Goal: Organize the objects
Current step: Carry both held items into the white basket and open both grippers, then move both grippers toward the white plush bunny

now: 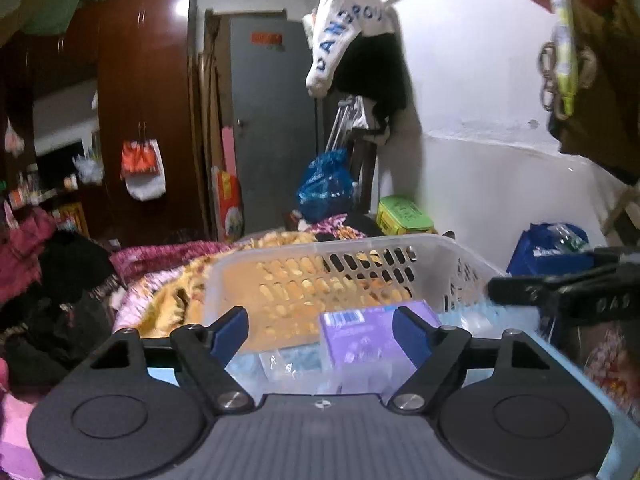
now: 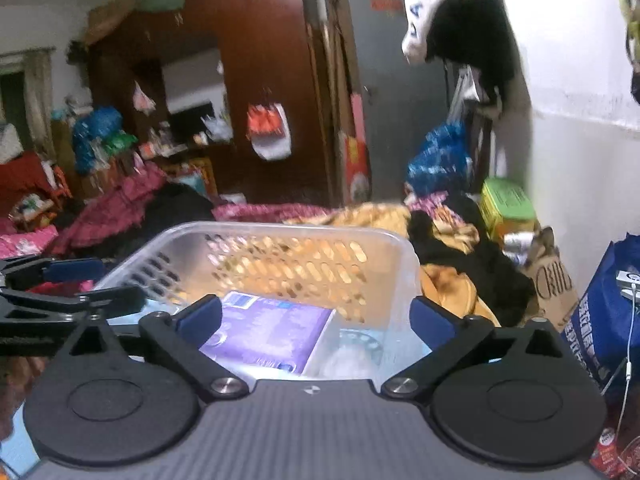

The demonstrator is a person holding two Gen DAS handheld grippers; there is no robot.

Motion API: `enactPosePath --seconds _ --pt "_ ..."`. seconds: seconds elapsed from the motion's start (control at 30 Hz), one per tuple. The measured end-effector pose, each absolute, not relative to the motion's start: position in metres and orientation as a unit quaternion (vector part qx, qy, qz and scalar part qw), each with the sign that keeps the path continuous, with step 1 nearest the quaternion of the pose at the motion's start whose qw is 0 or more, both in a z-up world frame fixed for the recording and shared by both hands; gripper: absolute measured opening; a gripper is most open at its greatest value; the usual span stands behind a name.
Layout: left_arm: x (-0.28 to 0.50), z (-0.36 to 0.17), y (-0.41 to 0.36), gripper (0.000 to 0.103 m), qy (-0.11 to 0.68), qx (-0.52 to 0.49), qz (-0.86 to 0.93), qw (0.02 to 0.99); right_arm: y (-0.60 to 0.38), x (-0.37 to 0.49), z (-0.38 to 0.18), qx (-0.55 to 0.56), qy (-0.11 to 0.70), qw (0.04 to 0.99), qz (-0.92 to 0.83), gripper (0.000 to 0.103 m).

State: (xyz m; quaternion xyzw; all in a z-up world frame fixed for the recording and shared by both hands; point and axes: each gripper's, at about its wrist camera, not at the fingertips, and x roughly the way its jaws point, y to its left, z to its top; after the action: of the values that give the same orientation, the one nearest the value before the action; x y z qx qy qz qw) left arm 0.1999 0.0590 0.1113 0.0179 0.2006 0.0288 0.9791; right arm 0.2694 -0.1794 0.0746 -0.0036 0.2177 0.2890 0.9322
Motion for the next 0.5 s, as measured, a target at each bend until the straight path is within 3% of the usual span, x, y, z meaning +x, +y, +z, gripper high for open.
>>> enactPosePath --seconds 0.2,0.5 --pt "0.108 0.104 0.061 0.082 0.155 0.031 0.046 0.986 -0.227 0.211 0.040 0.032 0.159 0.936 0.313 0.103" --pt "0.017 0.067 0.072 0.090 0.094 0.010 0.094 0.991 -0.251 0.155 -0.028 0.100 0.145 0.917 0.357 0.103"
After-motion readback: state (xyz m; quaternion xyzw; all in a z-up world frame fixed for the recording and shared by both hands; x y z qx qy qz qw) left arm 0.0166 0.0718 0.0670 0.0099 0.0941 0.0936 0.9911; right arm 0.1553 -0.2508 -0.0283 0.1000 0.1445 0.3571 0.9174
